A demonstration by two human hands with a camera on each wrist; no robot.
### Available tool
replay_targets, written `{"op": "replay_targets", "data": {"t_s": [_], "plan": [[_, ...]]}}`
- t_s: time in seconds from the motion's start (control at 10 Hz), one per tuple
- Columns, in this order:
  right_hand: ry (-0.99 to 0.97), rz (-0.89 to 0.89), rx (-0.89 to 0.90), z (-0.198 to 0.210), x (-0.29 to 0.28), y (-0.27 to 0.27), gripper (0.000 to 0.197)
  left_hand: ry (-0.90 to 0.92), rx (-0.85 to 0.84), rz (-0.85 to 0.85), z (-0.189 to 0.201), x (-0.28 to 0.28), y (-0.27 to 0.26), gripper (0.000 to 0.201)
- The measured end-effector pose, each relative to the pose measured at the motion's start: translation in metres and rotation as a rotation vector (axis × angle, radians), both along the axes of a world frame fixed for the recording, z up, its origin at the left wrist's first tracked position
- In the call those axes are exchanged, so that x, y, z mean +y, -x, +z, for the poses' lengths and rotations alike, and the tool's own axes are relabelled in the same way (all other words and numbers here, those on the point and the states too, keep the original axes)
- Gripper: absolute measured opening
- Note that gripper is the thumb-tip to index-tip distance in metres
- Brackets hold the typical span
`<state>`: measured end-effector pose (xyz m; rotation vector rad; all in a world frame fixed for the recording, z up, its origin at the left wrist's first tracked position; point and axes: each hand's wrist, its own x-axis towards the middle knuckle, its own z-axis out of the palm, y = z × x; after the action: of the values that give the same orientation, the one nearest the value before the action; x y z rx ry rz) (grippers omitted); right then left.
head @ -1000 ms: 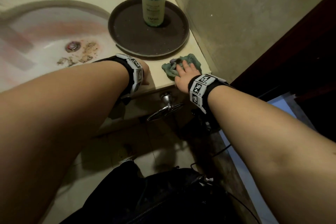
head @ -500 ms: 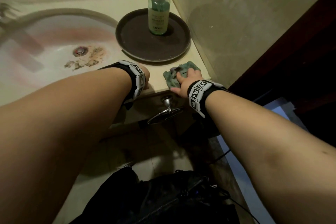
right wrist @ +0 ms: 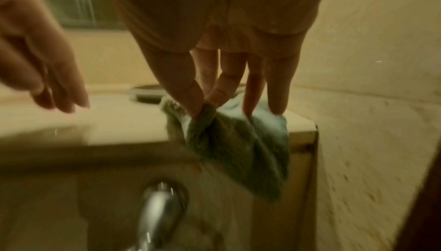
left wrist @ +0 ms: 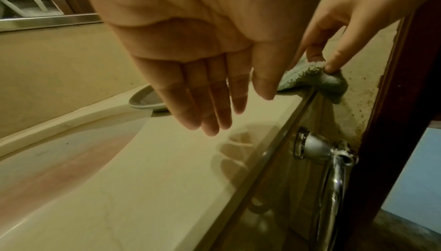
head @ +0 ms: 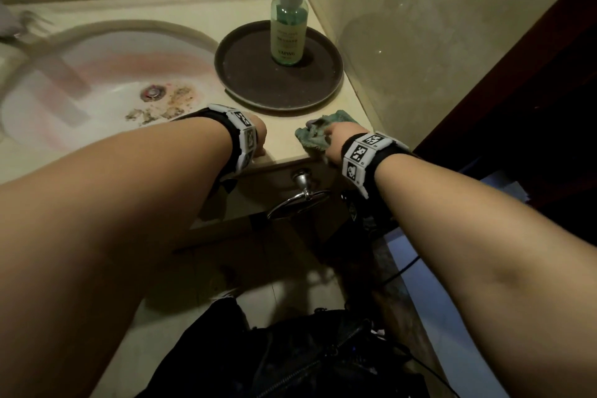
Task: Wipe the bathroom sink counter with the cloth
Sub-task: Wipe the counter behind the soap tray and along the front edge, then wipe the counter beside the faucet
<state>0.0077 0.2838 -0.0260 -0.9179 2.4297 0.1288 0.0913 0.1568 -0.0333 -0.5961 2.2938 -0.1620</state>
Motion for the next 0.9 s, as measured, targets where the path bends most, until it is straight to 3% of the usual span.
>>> {"op": "replay_targets", "data": {"t_s": [0.1, 0.3, 0.4, 0.5, 0.6, 0.7, 0.9], "plan": [[0.08, 0.014, -0.012, 0.018, -0.005, -0.002, 0.037, -0.006, 0.174, 0.025, 0.011, -0.019, -0.012, 0.052], [0.184, 0.133, -0.092, 0.045, -0.039, -0.021, 0.027, -0.273, 0.476, 0.176, 0.046, -0.03, -0.042, 0.076], [0.276, 0.182, -0.139, 0.058, -0.065, -0.045, 0.022, -0.384, 0.554, 0.25, 0.058, -0.042, -0.066, 0.07], [0.34, 0.247, -0.118, 0.069, -0.099, -0.075, 0.019, -0.451, 0.592, 0.356, 0.065, -0.066, -0.093, 0.049], [0.413, 0.31, -0.135, 0.078, -0.147, -0.124, 0.013, -0.423, 0.633, 0.463, 0.071, -0.102, -0.148, 0.041], [0.486, 0.29, -0.194, 0.082, -0.162, -0.138, 0.016, -0.377, 0.649, 0.5, 0.07, -0.113, -0.165, 0.043], [0.524, 0.525, -0.29, 0.096, -0.238, -0.221, 0.022, -0.236, 0.663, 0.646, 0.081, -0.17, -0.263, 0.032]]}}
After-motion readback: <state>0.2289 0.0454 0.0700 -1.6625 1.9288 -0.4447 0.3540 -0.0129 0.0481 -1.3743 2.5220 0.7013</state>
